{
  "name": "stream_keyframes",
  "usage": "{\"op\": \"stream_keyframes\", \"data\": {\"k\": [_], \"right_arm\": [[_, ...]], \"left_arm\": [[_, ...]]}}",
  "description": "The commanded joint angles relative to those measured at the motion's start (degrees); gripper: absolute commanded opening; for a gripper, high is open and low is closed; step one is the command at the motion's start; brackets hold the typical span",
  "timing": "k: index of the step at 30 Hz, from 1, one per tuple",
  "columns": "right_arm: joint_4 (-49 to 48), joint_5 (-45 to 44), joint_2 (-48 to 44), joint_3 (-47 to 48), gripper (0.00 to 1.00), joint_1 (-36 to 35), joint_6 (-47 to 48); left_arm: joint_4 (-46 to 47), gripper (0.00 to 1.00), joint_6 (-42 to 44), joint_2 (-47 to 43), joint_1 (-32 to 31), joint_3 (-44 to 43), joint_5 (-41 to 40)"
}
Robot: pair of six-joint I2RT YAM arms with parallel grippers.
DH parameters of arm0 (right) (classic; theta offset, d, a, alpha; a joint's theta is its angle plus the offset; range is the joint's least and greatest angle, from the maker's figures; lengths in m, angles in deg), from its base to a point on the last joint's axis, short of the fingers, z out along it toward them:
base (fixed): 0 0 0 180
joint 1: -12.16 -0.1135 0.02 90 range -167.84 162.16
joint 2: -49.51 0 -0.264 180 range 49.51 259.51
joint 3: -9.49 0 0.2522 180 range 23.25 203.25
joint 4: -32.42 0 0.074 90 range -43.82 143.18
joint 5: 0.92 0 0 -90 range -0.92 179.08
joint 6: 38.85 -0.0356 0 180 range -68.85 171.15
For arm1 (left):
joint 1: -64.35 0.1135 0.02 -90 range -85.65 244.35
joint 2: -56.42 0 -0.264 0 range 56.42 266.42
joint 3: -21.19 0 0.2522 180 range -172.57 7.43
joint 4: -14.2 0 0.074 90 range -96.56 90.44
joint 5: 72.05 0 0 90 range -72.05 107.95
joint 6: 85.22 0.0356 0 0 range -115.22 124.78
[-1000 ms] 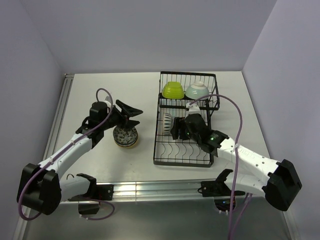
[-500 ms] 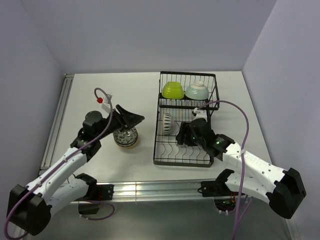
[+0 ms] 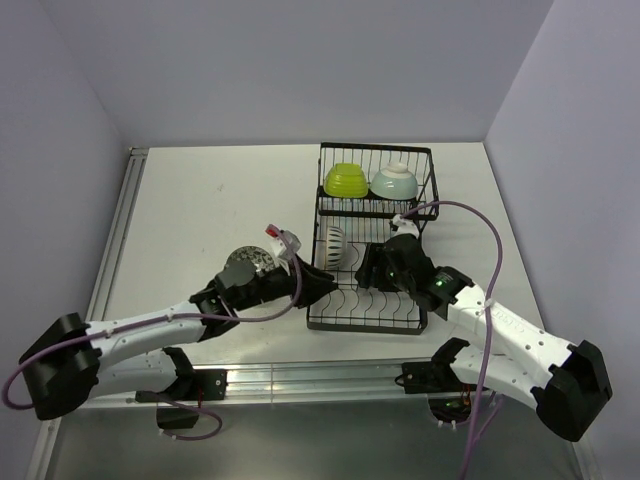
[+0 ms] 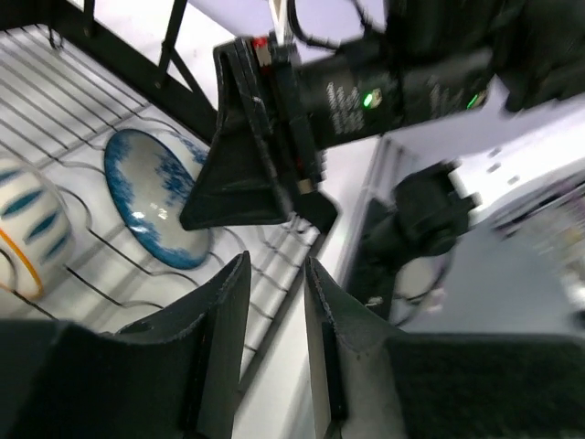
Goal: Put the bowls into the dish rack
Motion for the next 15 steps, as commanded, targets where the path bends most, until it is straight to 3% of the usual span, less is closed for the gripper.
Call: {"op": "stream_keyframes", "data": {"k": [1,6,15], "right_arm": [[1.11,0.67,-0.95,3.21,0.0,0.69,-0.4],[1.37,1.2,-1.92,3.56,0.0,1.04,-0.84],[1.2,1.64,-1.31,5.23,0.0,1.31,-1.02]], "left_arm": [[16.0,0.36,14.42,4.62,-1.61,1.37,0.87],[20.5,0.35,19.73,10.61,-2.24,1.63,6.48],[26.56,0.34,23.86,21.25,-4.7,0.41,5.01]]}}
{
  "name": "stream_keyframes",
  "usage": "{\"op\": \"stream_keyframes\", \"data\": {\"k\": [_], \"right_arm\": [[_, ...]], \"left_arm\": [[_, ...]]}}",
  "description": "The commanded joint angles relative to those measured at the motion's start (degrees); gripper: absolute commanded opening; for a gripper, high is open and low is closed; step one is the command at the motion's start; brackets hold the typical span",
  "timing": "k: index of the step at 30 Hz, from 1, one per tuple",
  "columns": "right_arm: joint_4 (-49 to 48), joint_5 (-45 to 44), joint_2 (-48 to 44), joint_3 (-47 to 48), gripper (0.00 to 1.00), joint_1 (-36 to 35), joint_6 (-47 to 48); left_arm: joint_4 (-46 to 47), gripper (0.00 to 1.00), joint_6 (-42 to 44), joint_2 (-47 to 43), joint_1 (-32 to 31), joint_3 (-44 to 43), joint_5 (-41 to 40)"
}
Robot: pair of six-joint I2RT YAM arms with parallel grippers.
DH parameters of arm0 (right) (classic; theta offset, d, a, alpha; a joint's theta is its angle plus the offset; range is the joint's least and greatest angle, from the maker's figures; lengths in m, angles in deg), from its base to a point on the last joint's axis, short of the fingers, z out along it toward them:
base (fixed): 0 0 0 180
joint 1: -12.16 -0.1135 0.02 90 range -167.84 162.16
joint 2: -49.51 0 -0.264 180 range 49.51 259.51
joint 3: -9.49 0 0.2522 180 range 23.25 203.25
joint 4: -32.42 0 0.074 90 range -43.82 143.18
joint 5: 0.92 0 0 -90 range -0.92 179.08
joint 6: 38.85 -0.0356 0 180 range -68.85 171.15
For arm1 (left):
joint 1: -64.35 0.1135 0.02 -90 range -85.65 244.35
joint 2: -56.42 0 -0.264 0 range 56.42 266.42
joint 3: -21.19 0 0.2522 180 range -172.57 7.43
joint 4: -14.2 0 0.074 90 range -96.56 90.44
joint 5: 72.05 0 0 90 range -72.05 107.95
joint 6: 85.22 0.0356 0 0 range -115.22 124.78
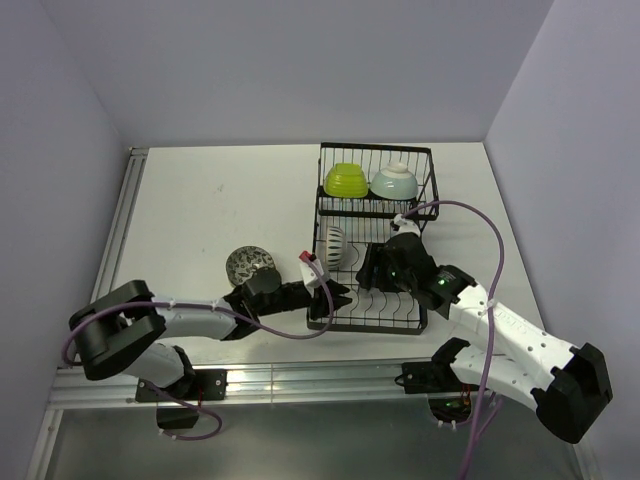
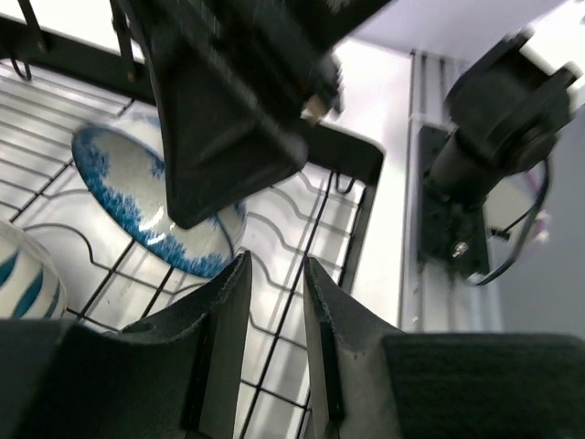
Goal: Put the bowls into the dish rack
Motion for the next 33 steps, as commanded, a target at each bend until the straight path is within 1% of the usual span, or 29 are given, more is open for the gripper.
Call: {"op": "stream_keyframes", "data": {"k": [1,7,12,16,23,26,27,29,30,32,33], "right_arm": [[-1.08,-0.11,-0.78,4.23,0.0,0.58,-0.78],[-0.9,-0.11,-0.87,4.84,0.0,0.67,-0.34],[-0.72,0.51,-1.31,4.49,0.0,0.76,-0.78],[-0.9,1.03,-1.57,4.4,0.0,0.85,-0.95],[-0.81,1.3,-1.84,4.4,0.0,0.94,-0.86],[-1.16,1.39,-1.66,4.49,0.0,0.94,-0.78],[-1.16,1.47,-1.4,4.58,0.0,0.94,-0.78],[-1.34,1.56,-1.31,4.84,0.0,1.02,-0.6],[-1.43,1.74,-1.22,4.84,0.0,1.02,-0.51],[-1.43,2.0,-1.22,4.67,0.0,1.02,-0.69],[-1.51,2.0,-1.22,4.49,0.0,1.02,-0.69]], "left_arm": [[7.14,0.34,3.34,3.98,-0.46,-1.95,1.6],[10.92,0.34,3.17,9.79,-1.51,-3.62,-1.55],[8.9,0.36,1.94,11.91,-2.13,-5.82,-6.21],[8.99,0.38,2.37,13.83,-2.21,-6.7,-7.71],[7.76,0.38,2.46,16.65,-2.22,-9.42,-6.23],[8.64,0.33,2.38,17.71,-2.22,-9.69,-5.17],[8.64,0.27,2.12,17.97,-2.22,-9.86,-5.17],[8.38,0.2,1.68,18.85,-2.22,-10.48,-5.17],[7.94,0.15,1.06,19.11,-2.3,-10.74,-5.51],[6.88,0.1,0.45,19.99,-2.22,-11.79,-6.57],[6.79,0.05,0.36,20.08,-2.22,-11.97,-6.75]]}}
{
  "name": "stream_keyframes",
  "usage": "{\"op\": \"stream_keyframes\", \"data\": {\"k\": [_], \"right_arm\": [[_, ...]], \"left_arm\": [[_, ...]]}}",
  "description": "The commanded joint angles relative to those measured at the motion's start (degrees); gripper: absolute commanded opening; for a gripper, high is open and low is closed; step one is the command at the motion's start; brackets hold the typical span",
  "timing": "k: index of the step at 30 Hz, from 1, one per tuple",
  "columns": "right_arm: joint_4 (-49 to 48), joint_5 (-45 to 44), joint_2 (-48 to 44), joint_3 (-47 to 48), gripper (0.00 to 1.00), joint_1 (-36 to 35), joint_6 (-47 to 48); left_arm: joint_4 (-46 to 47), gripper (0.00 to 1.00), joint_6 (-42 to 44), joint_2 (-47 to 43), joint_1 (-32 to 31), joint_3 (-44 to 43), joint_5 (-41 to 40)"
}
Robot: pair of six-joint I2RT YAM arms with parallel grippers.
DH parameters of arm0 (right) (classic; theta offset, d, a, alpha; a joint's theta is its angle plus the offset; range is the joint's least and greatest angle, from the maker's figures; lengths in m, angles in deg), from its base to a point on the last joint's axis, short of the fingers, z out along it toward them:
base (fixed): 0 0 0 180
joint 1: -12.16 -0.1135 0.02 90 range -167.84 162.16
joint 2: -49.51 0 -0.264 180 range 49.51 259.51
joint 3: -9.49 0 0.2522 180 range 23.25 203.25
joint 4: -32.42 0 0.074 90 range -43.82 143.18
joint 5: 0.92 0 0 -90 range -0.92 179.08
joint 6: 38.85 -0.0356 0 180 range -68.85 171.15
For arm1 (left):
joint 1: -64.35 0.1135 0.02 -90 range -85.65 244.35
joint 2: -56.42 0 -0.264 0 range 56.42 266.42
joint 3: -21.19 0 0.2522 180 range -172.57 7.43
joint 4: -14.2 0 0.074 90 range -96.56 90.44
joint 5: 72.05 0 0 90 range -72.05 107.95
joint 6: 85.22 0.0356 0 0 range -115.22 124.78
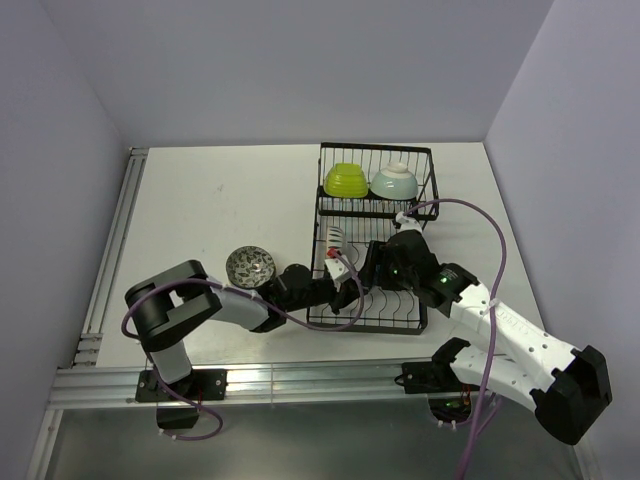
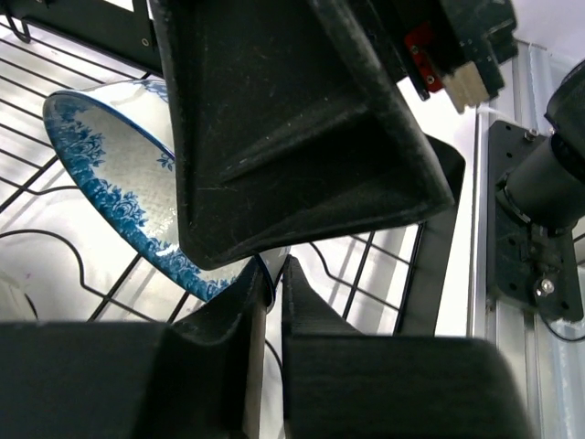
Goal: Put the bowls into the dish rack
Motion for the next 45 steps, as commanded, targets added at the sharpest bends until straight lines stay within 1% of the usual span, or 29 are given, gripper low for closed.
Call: {"op": "stream_keyframes", "data": {"k": [1,4,8,9,10,12,13,15,18,19,20,21,23,24,26,27,29,30,31,33,38,45], "right_arm": [[-3.48,1.04,-1.09,2.77,0.0,0.26,-1.28],[-3.75,1.91,-1.09,2.33,0.0,0.7,-1.46],[-4.19,2.54,-1.18,2.24,0.0,1.31,-1.1],[-4.27,2.8,-1.18,2.24,0.05,1.49,-1.1],[-4.19,2.97,-1.18,2.24,0.14,1.75,-0.93],[-4.19,3.24,-1.27,2.24,0.19,2.19,-0.84],[-4.27,3.24,-1.27,2.24,0.24,2.28,-0.84],[-4.36,3.33,-1.09,2.32,0.28,2.72,-0.93],[-4.54,3.24,-0.83,2.67,0.41,2.98,-0.93],[-4.54,3.15,-0.74,2.85,0.47,3.07,-0.84],[-4.54,3.06,-0.65,2.94,0.51,3.16,-0.75],[-4.54,3.06,-0.65,2.94,0.57,3.25,-0.67],[-4.45,2.89,-0.56,2.94,0.63,3.42,-0.75],[-4.36,2.89,-0.48,2.94,0.7,3.68,-0.67],[-4.28,2.71,-0.3,2.85,0.74,3.86,-0.66],[-4.28,2.8,-0.3,2.85,0.79,4.12,-0.75],[-4.28,2.71,-0.21,2.85,0.84,4.39,-0.75],[-4.28,2.71,-0.12,3.02,0.89,4.39,-0.67],[-4.28,2.62,-0.12,3.2,0.92,4.65,-0.66],[-4.19,2.8,-0.04,3.38,0.96,4.83,-0.75],[-4.19,2.89,-0.21,3.73,0.97,5.09,-0.66],[-4.36,2.71,-1.88,4.17,0.98,5.0,-0.58]], "left_arm": [[2.26,0.01,-0.3,1.04,-0.14,-2.62,-0.69],[4.11,0.0,-0.39,0.87,-0.14,-1.74,1.15],[8.06,0.0,-1.53,0.43,-0.14,-0.34,1.24],[8.42,0.0,-1.97,0.34,-0.05,-0.07,0.54],[8.51,0.0,-2.14,0.26,-0.14,0.19,0.1],[8.51,0.0,-3.11,0.34,0.12,0.19,-0.6],[8.34,0.0,-3.37,0.34,0.3,0.11,-0.78],[7.81,0.0,-4.25,0.6,0.83,-0.16,-0.78],[7.2,0.0,-5.57,0.78,1.62,-0.86,-0.69],[6.76,0.0,-5.84,1.04,1.79,-1.21,-0.43],[6.67,0.0,-6.19,1.22,2.06,-1.39,0.44],[6.84,0.0,-6.19,1.48,2.58,-1.39,0.8],[6.84,0.0,-6.28,1.75,2.76,-1.56,1.94],[6.67,0.0,-6.36,1.75,3.02,-1.91,2.2],[6.32,0.0,-6.54,2.01,3.11,-2.09,2.73],[6.32,0.0,-6.45,2.19,3.29,-2.26,3.26],[5.36,0.0,-6.19,2.45,3.46,-2.7,3.52],[5.09,0.0,-5.93,2.8,3.47,-2.79,3.61],[4.91,0.0,-5.84,2.8,3.55,-2.97,3.61],[3.95,0.0,-5.93,3.15,3.64,-3.23,3.52],[3.77,0.0,-6.8,3.51,4.25,-3.76,3.61],[7.89,0.0,-10.23,2.89,5.49,-3.32,5.02]]}}
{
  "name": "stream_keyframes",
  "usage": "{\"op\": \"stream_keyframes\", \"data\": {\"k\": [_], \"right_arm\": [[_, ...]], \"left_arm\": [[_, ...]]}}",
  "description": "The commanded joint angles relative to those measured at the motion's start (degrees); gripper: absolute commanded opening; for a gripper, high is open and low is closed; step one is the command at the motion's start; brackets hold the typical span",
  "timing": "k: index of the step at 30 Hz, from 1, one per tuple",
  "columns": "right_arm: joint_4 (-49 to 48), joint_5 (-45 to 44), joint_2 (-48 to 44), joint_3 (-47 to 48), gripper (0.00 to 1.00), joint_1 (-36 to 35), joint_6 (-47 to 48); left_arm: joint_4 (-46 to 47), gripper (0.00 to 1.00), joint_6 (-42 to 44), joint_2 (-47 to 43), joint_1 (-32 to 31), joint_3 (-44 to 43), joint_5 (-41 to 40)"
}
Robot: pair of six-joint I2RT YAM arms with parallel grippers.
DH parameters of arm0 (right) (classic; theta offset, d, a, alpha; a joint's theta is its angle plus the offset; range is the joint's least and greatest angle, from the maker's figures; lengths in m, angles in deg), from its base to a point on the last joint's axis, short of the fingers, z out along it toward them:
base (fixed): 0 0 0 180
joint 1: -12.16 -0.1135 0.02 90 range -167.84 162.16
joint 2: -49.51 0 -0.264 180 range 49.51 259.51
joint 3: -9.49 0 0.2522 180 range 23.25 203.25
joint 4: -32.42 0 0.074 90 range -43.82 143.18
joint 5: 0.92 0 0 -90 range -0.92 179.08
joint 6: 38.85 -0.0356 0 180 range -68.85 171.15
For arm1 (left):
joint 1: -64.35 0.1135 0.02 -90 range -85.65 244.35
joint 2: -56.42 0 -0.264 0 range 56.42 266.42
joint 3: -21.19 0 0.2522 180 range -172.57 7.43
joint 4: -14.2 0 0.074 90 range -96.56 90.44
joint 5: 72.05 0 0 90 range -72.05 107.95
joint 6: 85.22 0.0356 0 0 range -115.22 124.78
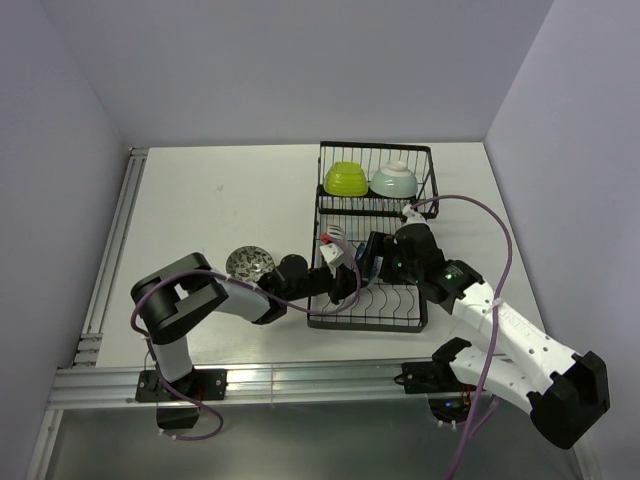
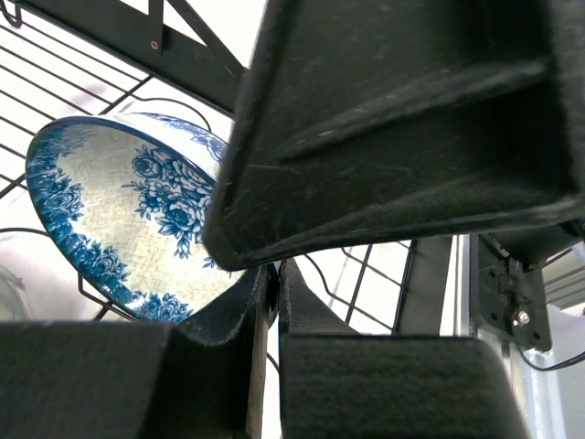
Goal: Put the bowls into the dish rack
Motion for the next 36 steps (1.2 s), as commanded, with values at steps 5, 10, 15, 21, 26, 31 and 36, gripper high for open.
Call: {"op": "stream_keyframes", "data": {"k": [5,10,15,21,26,31,36], "right_arm": [[-3.08,-0.81,-3.99,3.01,0.98,0.61,0.1],[-2.46,-1.25,-5.31,2.66,0.98,0.61,0.1],[-2.9,-1.25,-6.1,2.13,0.98,0.61,0.1],[-2.72,-1.69,-6.98,1.69,0.98,0.79,0.28],[-2.63,-1.51,-7.77,1.25,0.98,1.31,0.37],[-2.72,-0.98,-8.21,0.9,0.98,1.49,0.37],[-2.64,-0.46,-8.47,0.73,0.98,1.75,0.37]], "left_arm": [[10.28,0.0,-5.44,0.29,1.93,-1.57,1.64],[11.25,0.0,-7.02,1.78,2.45,-3.51,2.16],[12.48,0.0,-8.16,2.93,3.16,-5.17,4.27],[12.4,0.0,-9.66,4.95,3.86,-7.63,4.89],[11.34,0.0,-10.27,6.7,5.0,-10.09,4.27],[10.81,0.0,-10.45,7.85,5.71,-11.15,4.63],[10.29,0.0,-10.63,9.43,6.06,-11.86,5.41]]}}
